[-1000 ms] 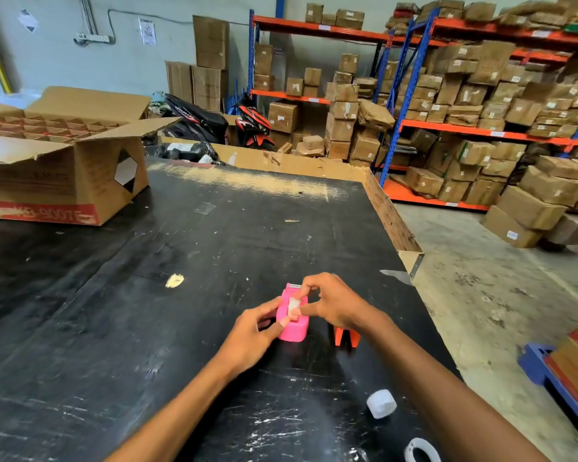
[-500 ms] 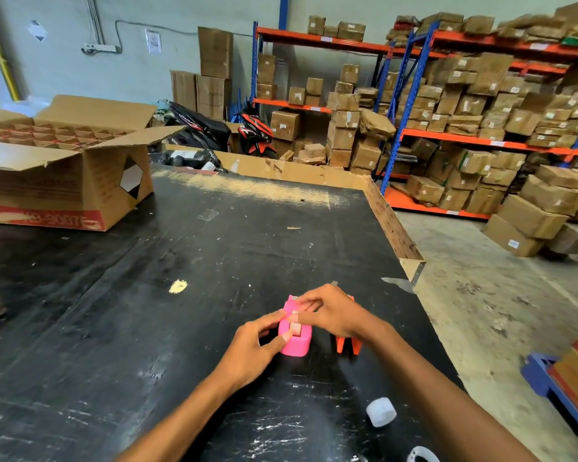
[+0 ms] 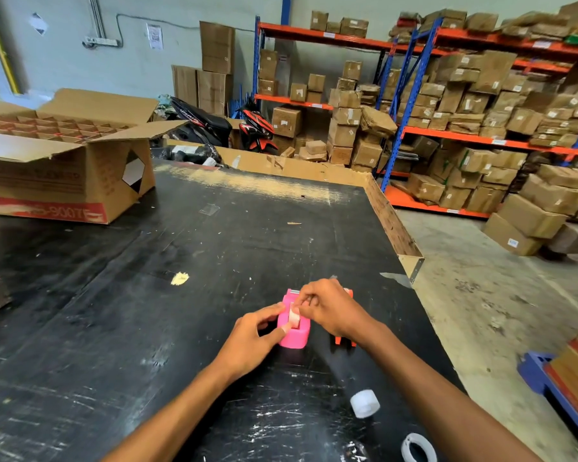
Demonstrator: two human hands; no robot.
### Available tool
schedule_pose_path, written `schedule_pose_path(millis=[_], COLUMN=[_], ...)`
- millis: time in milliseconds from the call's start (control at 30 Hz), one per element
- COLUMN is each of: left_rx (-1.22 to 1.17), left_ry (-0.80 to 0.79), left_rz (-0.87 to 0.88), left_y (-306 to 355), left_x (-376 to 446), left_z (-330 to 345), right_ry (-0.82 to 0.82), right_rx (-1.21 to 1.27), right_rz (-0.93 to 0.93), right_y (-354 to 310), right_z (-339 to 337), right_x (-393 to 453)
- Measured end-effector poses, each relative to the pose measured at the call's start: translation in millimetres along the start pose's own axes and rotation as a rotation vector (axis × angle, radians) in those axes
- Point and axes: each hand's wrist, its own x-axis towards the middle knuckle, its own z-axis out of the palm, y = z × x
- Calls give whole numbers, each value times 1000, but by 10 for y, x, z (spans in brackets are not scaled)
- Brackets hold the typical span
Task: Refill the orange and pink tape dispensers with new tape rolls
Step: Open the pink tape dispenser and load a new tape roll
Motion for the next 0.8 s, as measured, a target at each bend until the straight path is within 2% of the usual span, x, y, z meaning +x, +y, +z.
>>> schedule_pose_path(millis=[100,300,433,633,800], left_rx=[-17,139,79,-26,-77], left_ry=[49,181,195,200,217], left_rz=[-45,-25,-29,-36,-43], left_y=[42,69,38,-29,-26], left_x=[41,189,251,227,210], left_z=[13,85,116,159,204], right_ry=[50,36,41,-88,-300], right_rx=[4,5,72,137,294], right_rz=[24,56,96,240,385], right_y=[88,228,294,327,371], right_z=[-37,-123,-117,-21,-86], right_x=[111,320,464,646,789])
